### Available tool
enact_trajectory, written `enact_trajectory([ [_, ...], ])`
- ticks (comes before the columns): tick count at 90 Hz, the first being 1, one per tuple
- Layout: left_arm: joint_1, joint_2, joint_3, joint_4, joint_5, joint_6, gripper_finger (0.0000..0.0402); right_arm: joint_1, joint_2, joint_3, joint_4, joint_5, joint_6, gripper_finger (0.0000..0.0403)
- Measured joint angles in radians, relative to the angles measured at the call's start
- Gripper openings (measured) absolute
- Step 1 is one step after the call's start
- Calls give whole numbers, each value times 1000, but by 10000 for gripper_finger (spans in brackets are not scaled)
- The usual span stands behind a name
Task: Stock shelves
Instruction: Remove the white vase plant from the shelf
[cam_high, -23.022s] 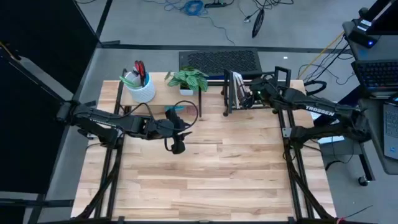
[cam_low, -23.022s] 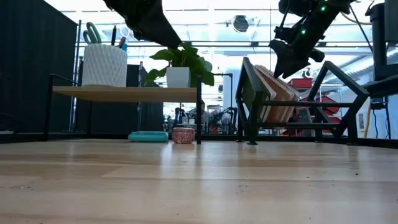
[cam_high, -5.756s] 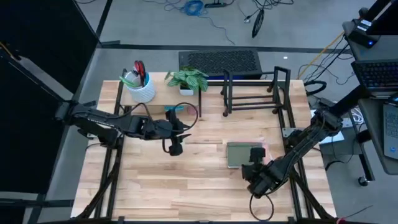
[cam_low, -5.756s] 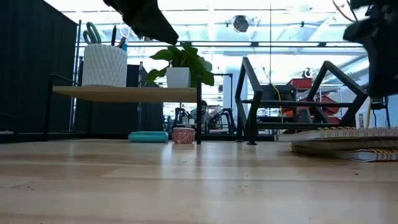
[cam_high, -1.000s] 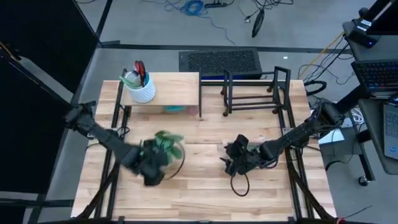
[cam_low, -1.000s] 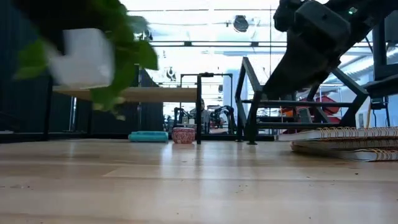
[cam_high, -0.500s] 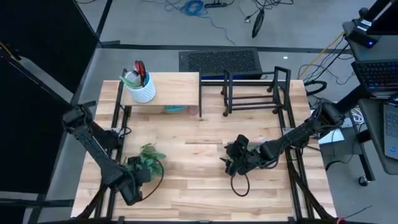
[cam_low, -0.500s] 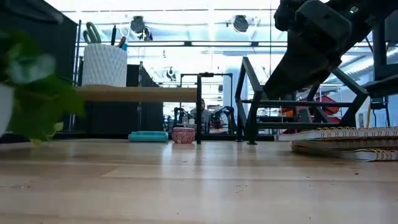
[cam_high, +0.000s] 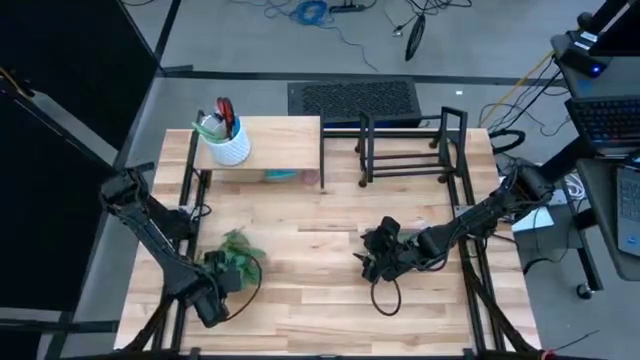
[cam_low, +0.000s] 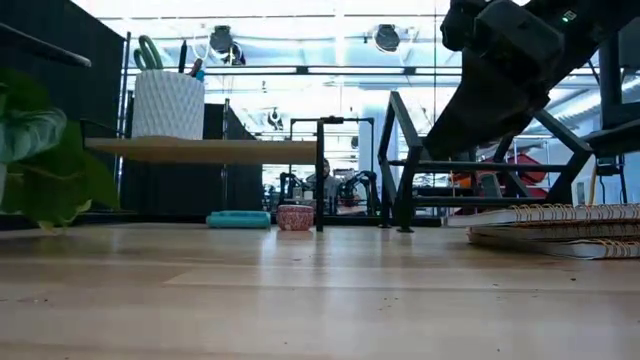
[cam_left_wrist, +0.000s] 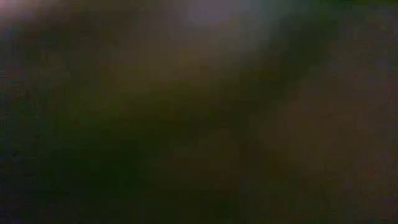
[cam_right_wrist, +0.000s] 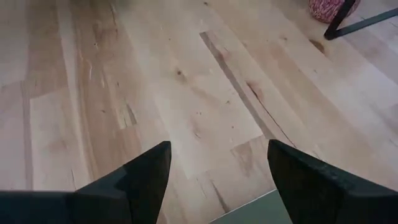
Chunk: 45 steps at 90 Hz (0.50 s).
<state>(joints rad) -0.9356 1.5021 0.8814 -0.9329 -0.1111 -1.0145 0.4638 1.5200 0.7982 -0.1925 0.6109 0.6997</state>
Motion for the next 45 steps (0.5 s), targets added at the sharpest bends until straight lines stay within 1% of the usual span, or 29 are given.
enact_trajectory([
  [17, 6, 0, 30, -2, 35, 21, 104, -5, 0, 0, -1, 13, -3, 251],
  [24, 6, 1, 49, -20, 58, 27, 124, -7, 0, 0, 0, 16, -4, 251],
  [38, 6, 1, 106, -68, 58, 26, 139, -12, 0, 0, 0, 16, -4, 251],
  [45, 6, 1, 156, -140, 58, 26, 140, -13, 0, 0, 0, 16, -4, 251],
])
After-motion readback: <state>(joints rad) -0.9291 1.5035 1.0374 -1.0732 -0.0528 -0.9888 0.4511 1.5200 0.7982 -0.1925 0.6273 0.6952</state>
